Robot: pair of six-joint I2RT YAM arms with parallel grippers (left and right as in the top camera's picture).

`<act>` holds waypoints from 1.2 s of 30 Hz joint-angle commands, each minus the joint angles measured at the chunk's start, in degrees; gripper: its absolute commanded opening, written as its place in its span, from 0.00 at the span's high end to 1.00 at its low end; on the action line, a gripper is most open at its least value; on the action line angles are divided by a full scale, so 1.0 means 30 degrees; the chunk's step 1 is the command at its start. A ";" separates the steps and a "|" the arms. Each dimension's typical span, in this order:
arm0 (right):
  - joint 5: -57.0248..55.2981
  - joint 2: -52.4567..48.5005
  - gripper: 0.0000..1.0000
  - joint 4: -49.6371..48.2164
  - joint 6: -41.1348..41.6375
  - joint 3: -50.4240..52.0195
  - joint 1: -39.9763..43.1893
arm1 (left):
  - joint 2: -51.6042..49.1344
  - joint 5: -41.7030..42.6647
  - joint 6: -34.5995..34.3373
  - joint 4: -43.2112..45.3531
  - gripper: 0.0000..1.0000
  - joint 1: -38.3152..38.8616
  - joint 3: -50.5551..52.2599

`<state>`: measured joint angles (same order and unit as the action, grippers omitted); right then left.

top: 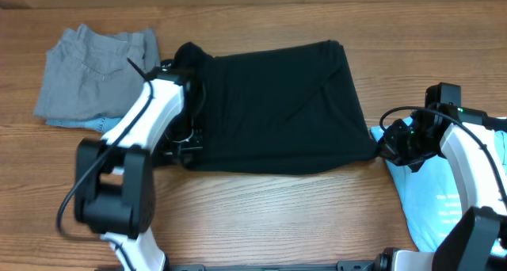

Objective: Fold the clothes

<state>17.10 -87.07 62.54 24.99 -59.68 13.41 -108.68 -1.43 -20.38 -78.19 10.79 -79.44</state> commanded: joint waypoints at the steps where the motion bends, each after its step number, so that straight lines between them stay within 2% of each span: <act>1: -0.0401 0.0882 0.96 -0.0313 -0.0474 -0.0277 0.0073 | 0.2929 -0.1960 0.0867 0.0984 0.95 -0.0838 -0.1304; 5: -0.0408 0.0765 0.96 -0.2353 -0.0321 -0.0240 0.0051 | 0.3322 -0.1137 0.2812 0.5595 0.89 -0.1180 -0.1348; 9: -0.0408 0.0721 0.96 -0.4328 0.0102 -0.0226 0.0051 | 0.2521 -0.1093 0.3104 0.9012 0.81 -0.1173 -0.1246; 10: -0.0401 0.0721 0.96 -0.4758 0.0474 -0.0226 0.0051 | 0.2164 -0.0969 0.3432 0.9792 0.76 -0.1173 -0.1246; 11: -0.0401 0.0714 0.96 -0.5253 0.0714 -0.0219 0.0051 | 0.1858 -0.0903 0.3599 1.0171 0.64 -0.1166 -0.1253; 12: -0.0401 0.0714 0.96 -0.5792 0.0765 -0.0219 0.0051 | 0.1574 -0.0226 0.3592 1.0142 0.56 -0.1158 -0.1253; 16: -0.0401 0.0714 0.96 -0.5814 0.0903 -0.0219 0.0051 | 0.1588 0.4954 0.5391 0.7839 0.65 -0.1064 -0.1253; 19: -0.0401 0.0714 0.96 -0.5763 0.0903 -0.0219 0.0051 | 0.1872 0.6674 0.6856 0.6062 0.65 -0.0721 -0.1253; 22: -0.0401 0.0714 0.96 -0.5661 0.0903 -0.0219 0.0051 | 0.2127 0.7140 0.7431 0.3869 0.64 0.0087 -0.1246; 25: -0.0408 0.0714 0.96 -0.5610 0.0903 -0.0219 0.0051 | 0.2127 0.4998 0.7679 0.3024 0.59 0.1617 -0.0641; 30: -0.0408 0.0714 0.96 -0.5610 0.0903 -0.0219 0.0058 | 0.2120 -0.3271 0.3883 0.5370 0.53 0.3949 0.2193; 31: -0.0401 0.0714 0.96 -0.5610 0.0903 -0.0219 0.0058 | 0.2120 -0.3891 0.3585 0.5756 0.54 0.4073 0.2535; 32: -0.0408 0.0714 0.96 -0.5603 0.0896 -0.0219 0.0051 | 0.2120 -0.4860 0.3038 0.6688 0.62 0.4248 0.3351; 33: -0.0408 0.0714 0.96 -0.5595 0.0903 -0.0219 0.0051 | 0.2120 -0.5005 0.2878 0.6863 0.66 0.4255 0.3534; 34: -0.0408 0.0714 0.96 -0.5559 0.0896 -0.0219 0.0051 | 0.2120 -0.5093 0.2674 0.6863 0.77 0.4255 0.3614; 35: -0.0415 0.0714 0.96 -0.5515 0.0896 -0.0219 0.0058 | 0.2127 -0.5064 0.2601 0.6652 0.93 0.4255 0.3555; 36: -0.0430 0.0714 0.96 -0.5472 0.0896 -0.0219 0.0058 | 0.2164 -0.5071 0.2426 0.6426 0.96 0.4255 0.3461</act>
<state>16.47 -85.67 46.13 27.27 -59.68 13.41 -103.39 -9.80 -8.93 -58.15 23.59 -69.23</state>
